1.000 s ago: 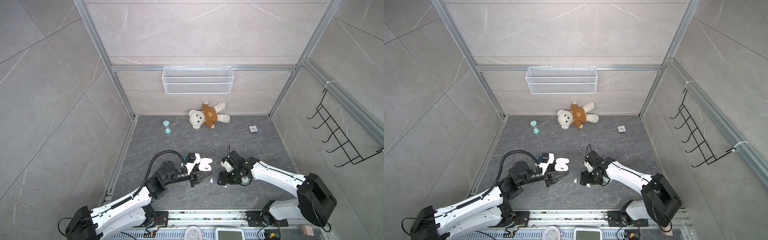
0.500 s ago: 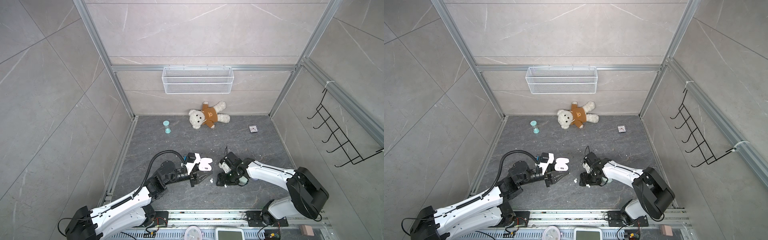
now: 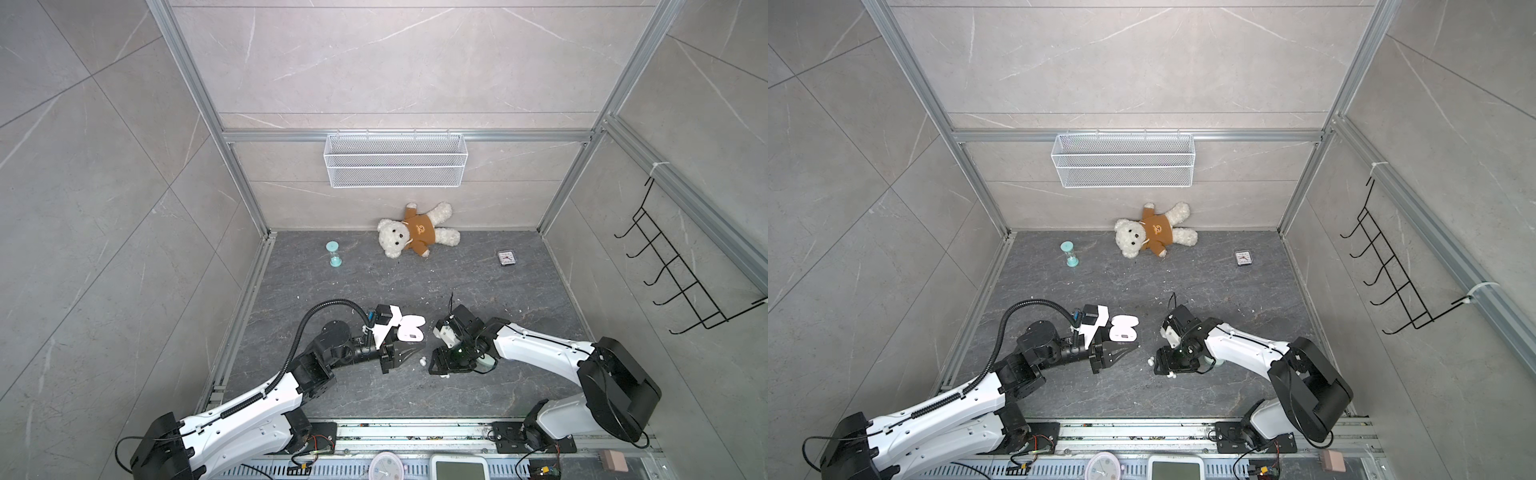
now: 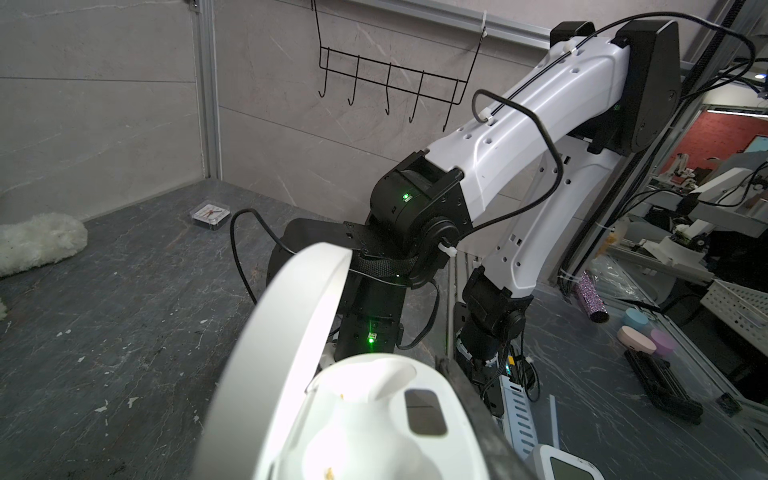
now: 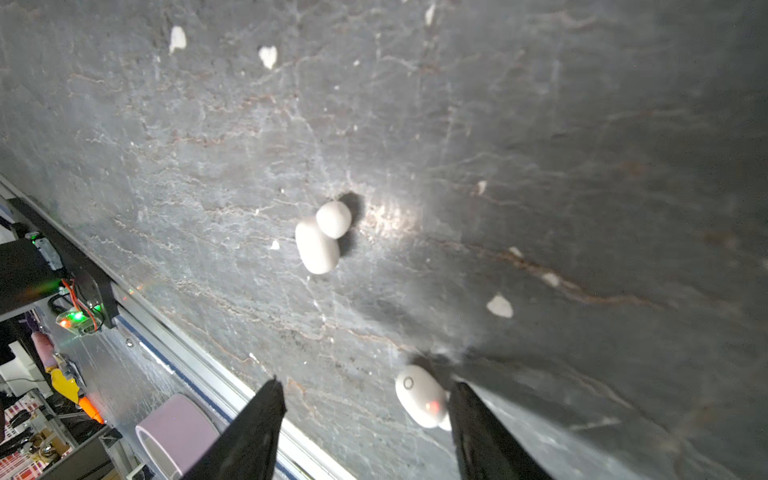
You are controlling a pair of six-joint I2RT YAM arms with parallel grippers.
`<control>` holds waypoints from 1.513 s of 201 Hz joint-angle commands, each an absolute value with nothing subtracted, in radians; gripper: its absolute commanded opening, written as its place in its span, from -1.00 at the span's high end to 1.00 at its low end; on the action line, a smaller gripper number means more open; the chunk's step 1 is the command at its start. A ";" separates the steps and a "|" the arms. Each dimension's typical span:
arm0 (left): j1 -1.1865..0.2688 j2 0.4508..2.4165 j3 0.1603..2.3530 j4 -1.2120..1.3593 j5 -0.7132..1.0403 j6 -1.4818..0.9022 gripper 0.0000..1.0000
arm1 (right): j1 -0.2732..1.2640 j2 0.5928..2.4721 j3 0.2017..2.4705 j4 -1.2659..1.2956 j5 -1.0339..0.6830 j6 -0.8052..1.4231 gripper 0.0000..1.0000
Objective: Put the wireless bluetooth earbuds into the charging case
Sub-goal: 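Lower the open right gripper over a single white earbud, then close the right gripper on the white earbud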
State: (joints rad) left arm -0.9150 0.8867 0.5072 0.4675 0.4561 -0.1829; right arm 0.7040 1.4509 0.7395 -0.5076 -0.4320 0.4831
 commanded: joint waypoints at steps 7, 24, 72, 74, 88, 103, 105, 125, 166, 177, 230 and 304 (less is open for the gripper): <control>-0.917 0.868 0.548 0.492 0.481 -0.163 0.69 | 0.743 1.428 0.738 -0.537 -0.453 0.519 -0.32; -0.917 0.867 0.548 0.491 0.481 -0.163 0.69 | 0.761 1.428 0.735 -0.540 -0.452 0.535 -0.32; -0.917 0.868 0.548 0.492 0.482 -0.164 0.69 | 0.786 1.383 0.732 -0.557 -0.415 0.557 -0.33; -0.917 0.868 0.546 0.491 0.482 -0.164 0.69 | 0.785 1.381 0.733 -0.557 -0.413 0.557 -0.33; -0.917 0.870 0.547 0.492 0.482 -0.166 0.69 | 0.786 1.358 0.745 -0.565 -0.394 0.563 -0.33; -0.917 0.871 0.548 0.493 0.484 -0.166 0.69 | 0.785 1.335 0.762 -0.589 -0.363 0.566 -0.34; -0.917 0.871 0.548 0.493 0.484 -0.166 0.69 | 0.786 1.332 0.765 -0.592 -0.357 0.566 -0.34; -0.917 0.870 0.549 0.492 0.484 -0.165 0.69 | 0.786 1.314 0.773 -0.640 -0.302 0.572 -0.35; -0.917 0.868 0.550 0.491 0.485 -0.170 0.69 | 0.786 1.282 0.746 -0.718 -0.160 0.771 -0.20; -0.917 0.865 0.548 0.488 0.485 -0.170 0.69 | 0.795 1.262 0.730 -0.726 -0.121 0.890 -0.15; -0.917 0.847 0.539 0.491 0.487 -0.176 0.69 | 0.881 1.275 0.740 -0.708 -0.016 1.223 -0.13; -0.917 0.774 0.502 0.464 0.470 -0.181 0.69 | 0.911 1.415 0.776 -0.681 -0.061 1.248 0.11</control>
